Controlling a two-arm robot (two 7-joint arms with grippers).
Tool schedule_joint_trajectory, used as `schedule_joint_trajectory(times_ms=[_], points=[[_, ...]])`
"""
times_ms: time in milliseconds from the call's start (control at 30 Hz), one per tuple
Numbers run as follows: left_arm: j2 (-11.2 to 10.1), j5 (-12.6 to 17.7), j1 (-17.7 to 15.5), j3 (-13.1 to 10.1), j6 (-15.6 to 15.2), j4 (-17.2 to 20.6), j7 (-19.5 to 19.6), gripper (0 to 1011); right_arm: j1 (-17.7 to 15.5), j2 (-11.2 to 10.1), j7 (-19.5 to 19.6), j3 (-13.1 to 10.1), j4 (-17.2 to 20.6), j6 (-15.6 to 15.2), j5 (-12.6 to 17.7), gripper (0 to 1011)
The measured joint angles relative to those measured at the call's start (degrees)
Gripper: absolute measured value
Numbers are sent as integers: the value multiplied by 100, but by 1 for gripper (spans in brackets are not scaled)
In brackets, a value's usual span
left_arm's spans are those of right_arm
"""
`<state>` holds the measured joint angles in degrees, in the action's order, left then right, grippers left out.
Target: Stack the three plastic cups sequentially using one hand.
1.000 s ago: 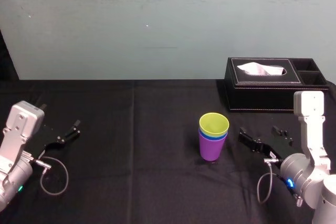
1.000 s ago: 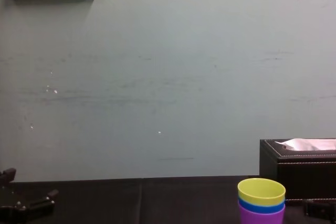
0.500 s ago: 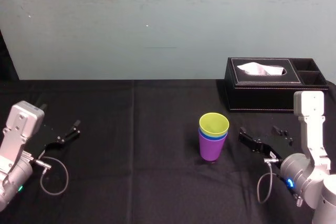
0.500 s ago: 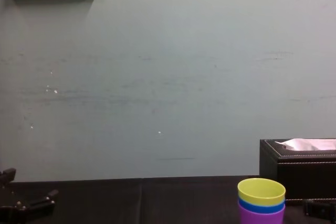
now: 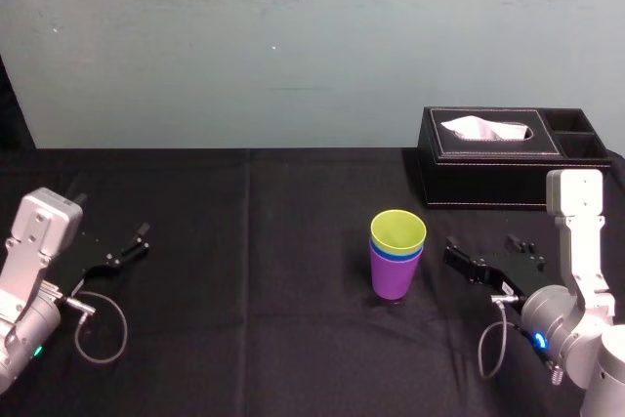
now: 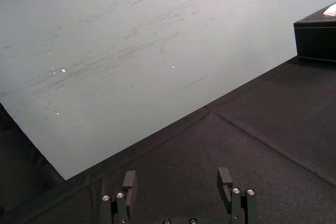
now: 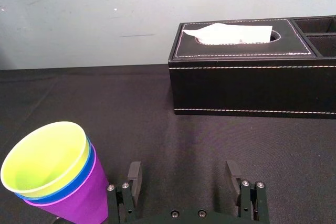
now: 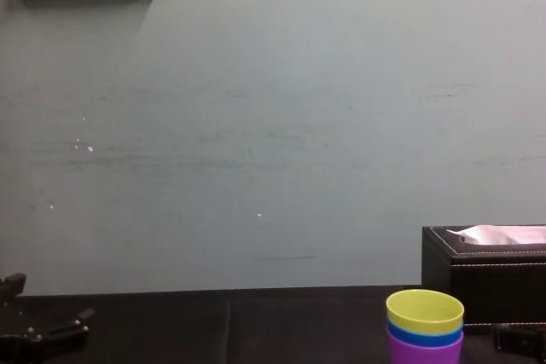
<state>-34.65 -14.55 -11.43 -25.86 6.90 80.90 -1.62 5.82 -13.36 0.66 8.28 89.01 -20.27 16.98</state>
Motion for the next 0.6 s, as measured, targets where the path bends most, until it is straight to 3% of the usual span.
schedule_joint_trajectory(times_ms=[600], points=[[0, 0, 0, 0, 0, 0, 0, 1000, 0, 0, 0, 0, 0, 0, 0, 1003]])
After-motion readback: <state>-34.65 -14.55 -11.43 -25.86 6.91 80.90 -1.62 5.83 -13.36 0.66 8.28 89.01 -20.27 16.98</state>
